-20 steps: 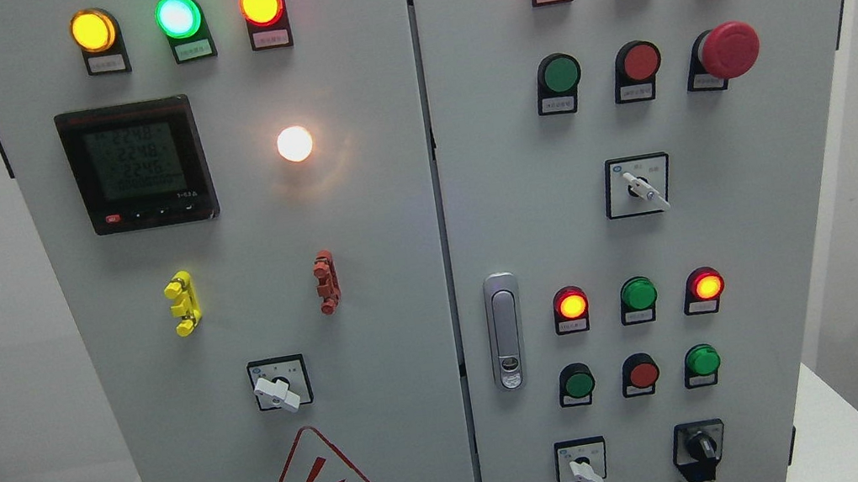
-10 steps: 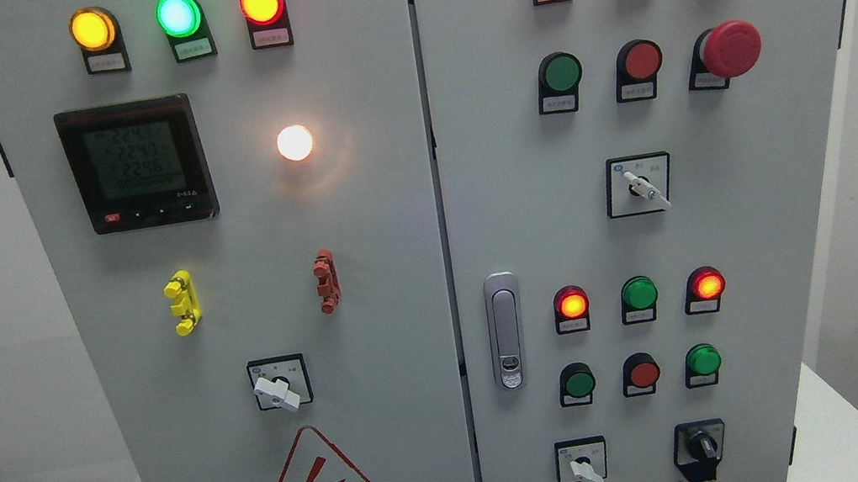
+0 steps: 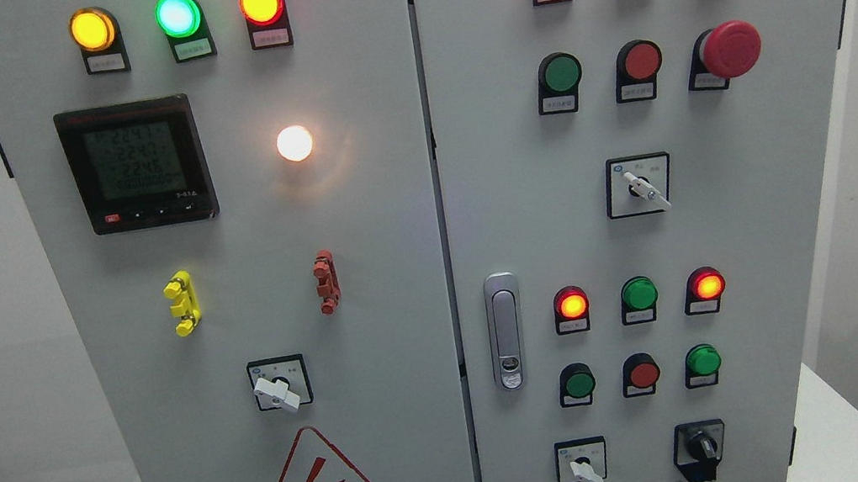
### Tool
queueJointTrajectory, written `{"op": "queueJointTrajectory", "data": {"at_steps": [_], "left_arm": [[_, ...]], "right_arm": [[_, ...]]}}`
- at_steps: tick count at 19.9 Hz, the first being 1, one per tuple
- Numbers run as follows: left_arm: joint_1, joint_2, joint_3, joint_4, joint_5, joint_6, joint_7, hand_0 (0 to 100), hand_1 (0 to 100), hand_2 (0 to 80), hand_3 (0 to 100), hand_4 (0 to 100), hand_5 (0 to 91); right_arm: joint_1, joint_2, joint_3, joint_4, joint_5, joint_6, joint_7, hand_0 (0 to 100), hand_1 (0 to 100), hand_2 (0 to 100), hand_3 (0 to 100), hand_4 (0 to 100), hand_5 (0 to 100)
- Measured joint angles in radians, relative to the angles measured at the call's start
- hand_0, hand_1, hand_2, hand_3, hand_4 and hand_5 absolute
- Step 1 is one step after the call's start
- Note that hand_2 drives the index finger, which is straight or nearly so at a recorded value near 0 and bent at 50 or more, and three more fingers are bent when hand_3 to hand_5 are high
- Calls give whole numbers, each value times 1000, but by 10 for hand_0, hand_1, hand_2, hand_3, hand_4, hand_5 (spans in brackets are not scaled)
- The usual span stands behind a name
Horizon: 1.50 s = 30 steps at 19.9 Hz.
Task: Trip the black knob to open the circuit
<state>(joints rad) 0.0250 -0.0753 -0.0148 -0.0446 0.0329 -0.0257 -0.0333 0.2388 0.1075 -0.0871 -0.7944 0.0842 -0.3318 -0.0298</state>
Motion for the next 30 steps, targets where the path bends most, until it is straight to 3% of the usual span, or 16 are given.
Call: {"op": "queueJointTrajectory", "data": {"at_steps": [2, 5, 9, 16, 23, 30], "left_arm": [[0, 0, 0, 0, 0, 0, 0, 120, 389, 0, 0, 0, 0], [0, 0, 0, 0, 0, 0, 0, 120, 389, 0, 0, 0, 0], [0, 0, 0, 0, 0, 0, 0, 120, 389, 0, 0, 0, 0], [0, 0, 0, 0, 0, 0, 0, 120, 389, 0, 0, 0, 0], [0, 0, 0, 0, 0, 0, 0, 120, 389, 0, 0, 0, 0], [0, 0, 0, 0, 0, 0, 0, 120, 389, 0, 0, 0, 0]], "right_arm": [[0, 1, -1, -16, 0, -48, -6, 0, 55, 0, 571, 550, 542], [2, 1, -2, -57, 0, -93, -24, 0, 45, 0, 707, 615, 613], [14, 1, -2, -133, 0, -138, -32, 0, 33, 0, 750, 692, 698], [31, 1, 2, -301, 0, -213, -70, 0, 0, 0, 944, 857, 915], [54, 1, 37, -496, 0, -211, -73, 0, 0, 0, 1000, 909, 959], [67, 1, 89, -684, 0, -142, -100, 0, 0, 0, 1000, 975, 985]]}}
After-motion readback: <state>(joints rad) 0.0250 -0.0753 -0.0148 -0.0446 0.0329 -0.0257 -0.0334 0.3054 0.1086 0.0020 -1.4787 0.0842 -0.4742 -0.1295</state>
